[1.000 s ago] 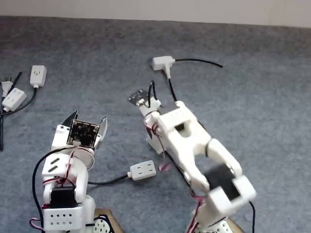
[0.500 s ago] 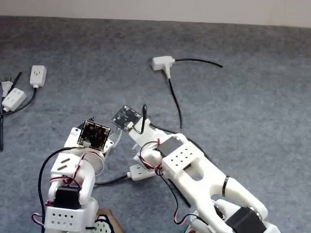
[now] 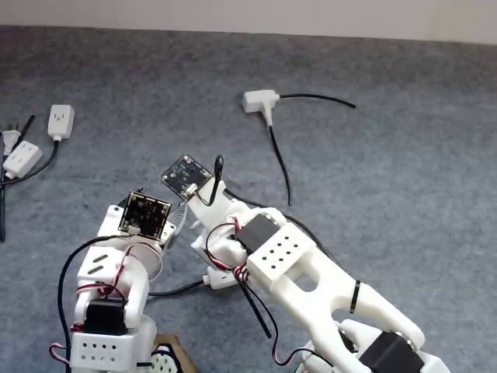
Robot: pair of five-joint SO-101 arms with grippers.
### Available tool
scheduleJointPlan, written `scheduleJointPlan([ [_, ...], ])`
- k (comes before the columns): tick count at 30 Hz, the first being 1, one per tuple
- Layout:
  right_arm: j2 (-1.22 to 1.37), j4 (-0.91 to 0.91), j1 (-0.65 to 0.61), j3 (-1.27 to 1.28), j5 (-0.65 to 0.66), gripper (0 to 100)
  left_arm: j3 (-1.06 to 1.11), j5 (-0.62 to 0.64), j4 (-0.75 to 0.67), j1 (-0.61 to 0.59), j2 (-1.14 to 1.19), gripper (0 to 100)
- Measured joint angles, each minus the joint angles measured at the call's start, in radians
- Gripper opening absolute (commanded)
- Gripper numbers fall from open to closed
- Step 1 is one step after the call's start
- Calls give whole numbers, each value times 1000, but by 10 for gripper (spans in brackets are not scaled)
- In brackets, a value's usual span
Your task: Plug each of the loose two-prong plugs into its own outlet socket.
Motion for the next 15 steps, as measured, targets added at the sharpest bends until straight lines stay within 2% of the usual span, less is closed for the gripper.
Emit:
scheduleJointPlan([
  [11, 0, 0, -11, 2, -34, 8, -12, 2, 0, 32, -2, 287],
  [15, 0, -3, 37, 2, -60, 8, -35, 3, 0, 40, -2, 289],
])
